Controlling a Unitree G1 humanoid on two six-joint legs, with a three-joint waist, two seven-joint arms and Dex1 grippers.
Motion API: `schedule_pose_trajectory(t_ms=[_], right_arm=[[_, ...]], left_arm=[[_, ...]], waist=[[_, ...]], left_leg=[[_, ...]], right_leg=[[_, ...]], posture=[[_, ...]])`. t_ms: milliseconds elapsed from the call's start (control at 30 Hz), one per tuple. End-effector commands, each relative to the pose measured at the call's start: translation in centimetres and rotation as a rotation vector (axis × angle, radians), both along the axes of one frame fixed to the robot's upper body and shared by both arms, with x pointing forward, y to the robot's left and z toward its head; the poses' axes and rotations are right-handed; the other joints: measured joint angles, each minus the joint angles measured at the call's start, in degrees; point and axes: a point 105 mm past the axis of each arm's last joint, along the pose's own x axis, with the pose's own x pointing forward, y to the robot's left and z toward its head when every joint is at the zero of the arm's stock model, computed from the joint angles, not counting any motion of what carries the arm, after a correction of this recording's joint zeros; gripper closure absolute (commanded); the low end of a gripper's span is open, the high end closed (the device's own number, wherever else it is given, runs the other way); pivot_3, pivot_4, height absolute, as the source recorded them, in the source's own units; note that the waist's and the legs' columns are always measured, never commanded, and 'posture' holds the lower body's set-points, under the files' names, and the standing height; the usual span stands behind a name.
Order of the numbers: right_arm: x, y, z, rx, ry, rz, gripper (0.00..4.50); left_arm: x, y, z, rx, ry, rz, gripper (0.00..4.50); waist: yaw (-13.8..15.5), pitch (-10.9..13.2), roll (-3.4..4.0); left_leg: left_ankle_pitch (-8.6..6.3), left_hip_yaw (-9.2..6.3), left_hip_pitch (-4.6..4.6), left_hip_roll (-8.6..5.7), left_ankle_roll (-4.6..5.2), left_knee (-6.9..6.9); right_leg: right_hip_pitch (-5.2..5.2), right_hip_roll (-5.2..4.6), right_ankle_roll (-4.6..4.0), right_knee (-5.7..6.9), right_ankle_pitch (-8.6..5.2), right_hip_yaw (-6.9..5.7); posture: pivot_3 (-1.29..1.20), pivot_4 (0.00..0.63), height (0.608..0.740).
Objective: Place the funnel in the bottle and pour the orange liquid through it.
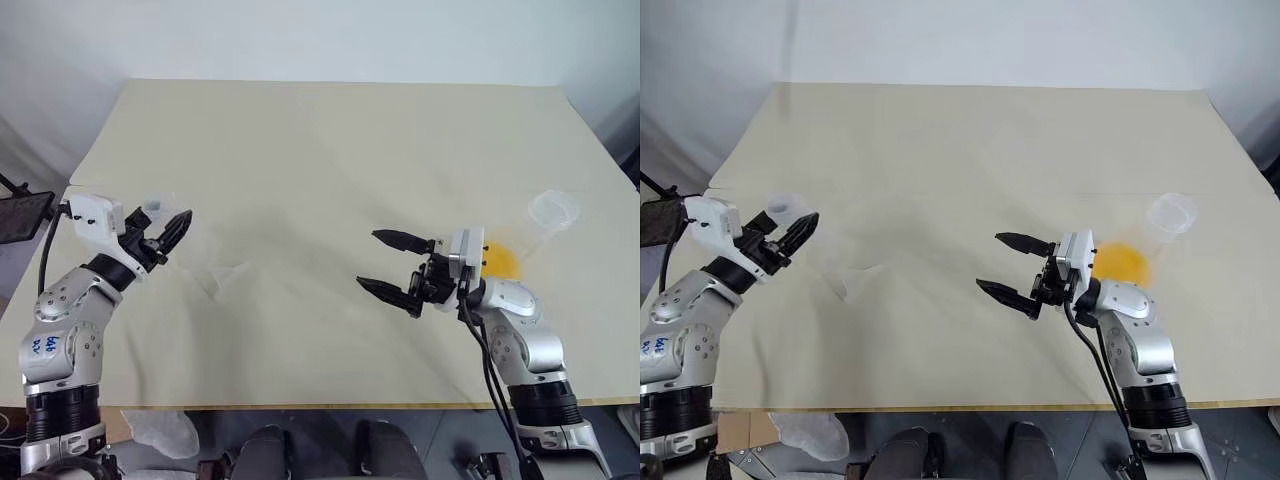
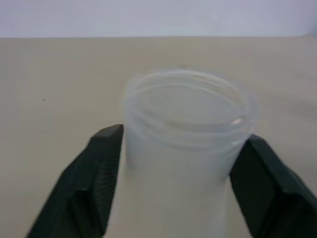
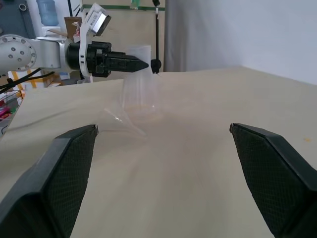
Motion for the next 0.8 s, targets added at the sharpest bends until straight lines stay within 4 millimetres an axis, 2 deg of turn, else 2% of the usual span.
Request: schedule_pose_trajectory(t_ms=[33,167,233,300,367,433,500,633,733,800], right_arm=[[-0.5,-0.1,0.9,0.025,-0.044,-0.004,0.0],[-0.6,-0.2,0.9,0.03,-0.047,-0.015,0.0],[-0.6,-0.4,1.1,0.03,-0.053,-0.025,0.0],[-0.7,-1.3,1.5,0.033,-0.067,-0.062,0.0],[-0.8,-2.2,1.9,0.029,-0.076,-0.102,0.0],[-1.0,-3.4,1.9,0.011,-0.074,-0.147,0.0],[-1.4,-4.6,1.7,-0.009,-0.068,-0.189,0.0],[-2.4,-7.3,1.3,-0.058,-0.051,-0.29,0.0],[-3.4,-8.9,1.0,-0.081,-0.042,-0.362,0.0],[-4.0,-9.4,0.9,-0.081,-0.037,-0.399,0.0]], left_arm=[[-0.1,-0.2,1.0,0.017,-0.056,-0.016,2.11],[-0.3,-0.3,2.7,0.062,-0.155,-0.027,2.11],[-0.2,-0.7,4.6,0.073,-0.228,-0.053,2.11],[0.2,-3.2,7.0,0.167,-0.305,-0.176,2.11],[0.6,-6.2,7.9,0.226,-0.333,-0.321,2.11],[0.6,-10.4,7.6,0.203,-0.306,-0.538,2.11],[0.6,-13.6,7.0,0.189,-0.283,-0.693,2.11],[1.8,-19.1,5.5,0.174,-0.248,-0.861,2.11],[2.8,-22.2,3.7,0.215,-0.219,-0.921,2.11],[3.4,-23.4,2.6,0.253,-0.205,-0.933,2.11]], waist=[[0.0,0.0,0.0],[0.01,0.0,0.0],[0.09,0.01,-0.02],[0.57,0.06,-0.11],[1.04,0.06,-0.11],[1.52,0.06,-0.11],[1.69,0.06,-0.11],[1.72,0.08,-0.15],[1.5,0.1,-0.17],[1.33,0.1,-0.17]], left_leg=[[0.0,0.0,0.0,0.0,0.0,0.0],[0.0,0.0,0.0,-0.01,0.0,0.0],[0.0,0.0,-0.01,-0.01,0.0,0.0],[0.01,-0.01,-0.08,-0.02,-0.02,0.06],[0.02,0.01,-0.12,-0.08,-0.03,0.11],[0.02,0.06,-0.13,-0.16,-0.03,0.11],[0.02,0.14,-0.12,-0.24,-0.02,0.09],[0.02,0.17,-0.19,-0.24,-0.02,0.06],[0.04,0.24,-0.23,-0.23,-0.02,0.07],[0.04,0.27,-0.2,-0.22,-0.02,0.05]], right_leg=[[0.0,0.0,0.0,0.0,0.0,0.0],[0.0,0.0,0.0,0.0,0.0,-0.01],[0.0,0.0,0.0,0.0,0.0,-0.01],[0.0,0.0,0.0,0.03,0.0,-0.08],[0.02,0.0,0.0,0.04,0.0,-0.15],[0.03,-0.03,0.01,0.04,0.01,-0.15],[0.08,-0.05,0.03,0.05,0.01,-0.2],[0.05,-0.01,0.03,0.01,0.01,-0.33],[0.03,0.01,0.03,-0.05,0.01,-0.35],[0.03,0.02,0.03,-0.06,0.01,-0.34]], posture=[[0.0,0.15,0.74],[0.0,0.15,0.74],[0.0,0.15,0.74],[0.0,0.15,0.74],[0.0,0.15,0.74],[0.0,0.15,0.74],[0.0,0.15,0.74],[0.0,0.15,0.74],[0.0,0.15,0.74],[0.0,0.15,0.74]])
